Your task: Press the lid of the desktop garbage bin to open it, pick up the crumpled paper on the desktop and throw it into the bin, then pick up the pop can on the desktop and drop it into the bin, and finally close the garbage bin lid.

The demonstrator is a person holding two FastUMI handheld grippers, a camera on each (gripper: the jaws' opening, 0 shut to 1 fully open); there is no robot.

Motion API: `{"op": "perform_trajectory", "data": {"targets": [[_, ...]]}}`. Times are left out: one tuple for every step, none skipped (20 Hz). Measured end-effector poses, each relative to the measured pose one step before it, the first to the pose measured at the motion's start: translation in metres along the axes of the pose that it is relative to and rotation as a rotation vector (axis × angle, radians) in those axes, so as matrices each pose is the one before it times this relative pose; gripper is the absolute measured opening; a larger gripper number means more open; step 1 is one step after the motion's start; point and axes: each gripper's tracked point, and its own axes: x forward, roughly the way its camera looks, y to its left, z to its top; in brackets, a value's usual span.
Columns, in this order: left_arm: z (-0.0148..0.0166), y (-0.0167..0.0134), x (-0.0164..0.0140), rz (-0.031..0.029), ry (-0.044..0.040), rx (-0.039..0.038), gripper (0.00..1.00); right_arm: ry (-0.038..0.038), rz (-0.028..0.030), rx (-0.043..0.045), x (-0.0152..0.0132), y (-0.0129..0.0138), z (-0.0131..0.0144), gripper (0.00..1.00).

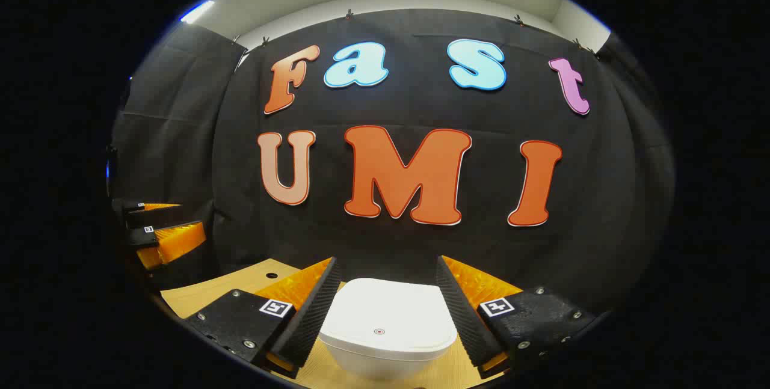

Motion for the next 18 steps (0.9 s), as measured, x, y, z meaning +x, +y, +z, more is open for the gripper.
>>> {"op": "perform_trajectory", "data": {"targets": [[-0.00055, -0.00001, 0.00022, -0.00096, 0.00123, -0.00073, 1.00, -0.00058, 0.00115, -0.00036, -0.00021, 0.00026, -0.00027, 0.97], [-0.00081, 0.00014, 0.00013, -0.00089, 0.00128, -0.00047, 1.00, -0.00005, 0.00226, 0.00047, -0.00047, 0.00027, -0.00072, 0.97], [0.00002, 0.00020, 0.00058, 0.00052, 0.00295, 0.00092, 1.00, -0.00105, 0.00493, 0.00184, 0.00009, 0.00087, 0.00062, 0.97], [-0.00007, -0.00001, 0.00002, 0.00068, 0.00059, 0.00157, 1.00, -0.00024, -0.00194, 0.00121, -0.00045, -0.00039, 0.00007, 0.97], [0.00029, 0.00002, 0.00013, 0.00081, -0.00039, 0.00167, 1.00, 0.00025, 0.00014, 0.00137, -0.00050, -0.00099, -0.00009, 0.97], [-0.00103, 0.00003, -0.00015, 0.00070, -0.00130, 0.00083, 1.00, 0.00030, -0.00025, 0.00040, -0.00016, -0.00004, -0.00063, 0.97], [0.00055, -0.00023, -0.00044, -0.00017, -0.00092, -0.00059, 1.00, 0.00053, 0.00096, 0.00037, 0.00045, -0.00050, -0.00003, 0.97], [-0.00081, -0.00020, 0.00054, -0.00163, 0.00048, -0.00126, 1.00, -0.00188, 0.00112, -0.00097, -0.00034, 0.00024, 0.00113, 0.97], [-0.00167, 0.00134, 0.00031, 0.00549, 0.00639, 0.00247, 1.00, -0.00258, 0.00186, -0.00153, 0.00059, -0.00045, 0.00126, 0.97], [-0.00146, 0.00014, 0.00018, 0.00567, 0.00632, 0.00144, 1.00, 0.00174, 0.00149, -0.00185, -0.00052, 0.00023, -0.00009, 0.97], [0.00036, -0.00039, 0.00053, 0.00153, 0.00209, -0.00295, 1.00, 0.00172, -0.00149, -0.00140, 0.00085, -0.00118, -0.00017, 0.96], [0.00075, 0.00020, -0.00077, 0.00166, 0.00037, -0.00190, 1.00, 0.00071, 0.00026, 0.00040, 0.00000, -0.00041, -0.00122, 0.95], [0.00023, 0.00065, -0.00010, 0.00225, -0.00061, 0.00134, 1.00, -0.00060, -0.00052, 0.00224, 0.00088, -0.00026, 0.00014, 0.94], [-0.00078, 0.00023, 0.00072, 0.00231, -0.00040, 0.00106, 1.00, -0.00039, -0.00029, 0.00299, 0.00100, -0.00083, 0.00052, 0.94], [0.00052, -0.00030, -0.00055, 0.00159, -0.00044, -0.00037, 1.00, -0.00161, -0.00116, 0.00225, -0.00020, -0.00124, 0.00037, 0.94], [-0.00079, 0.00050, 0.00016, 0.00146, -0.00038, -0.00063, 1.00, -0.00223, -0.00198, 0.00181, 0.00080, -0.00076, 0.00054, 0.94], [0.00040, 0.00016, -0.00018, 0.00051, -0.00056, -0.00104, 1.00, -0.00223, 0.00250, 0.00117, 0.00119, -0.00082, 0.00040, 0.94], [-0.00047, 0.00008, 0.00005, 0.00146, 0.00001, -0.00089, 1.00, -0.00290, -0.00021, -0.00088, -0.00040, -0.00015, 0.00016, 0.94]]}}
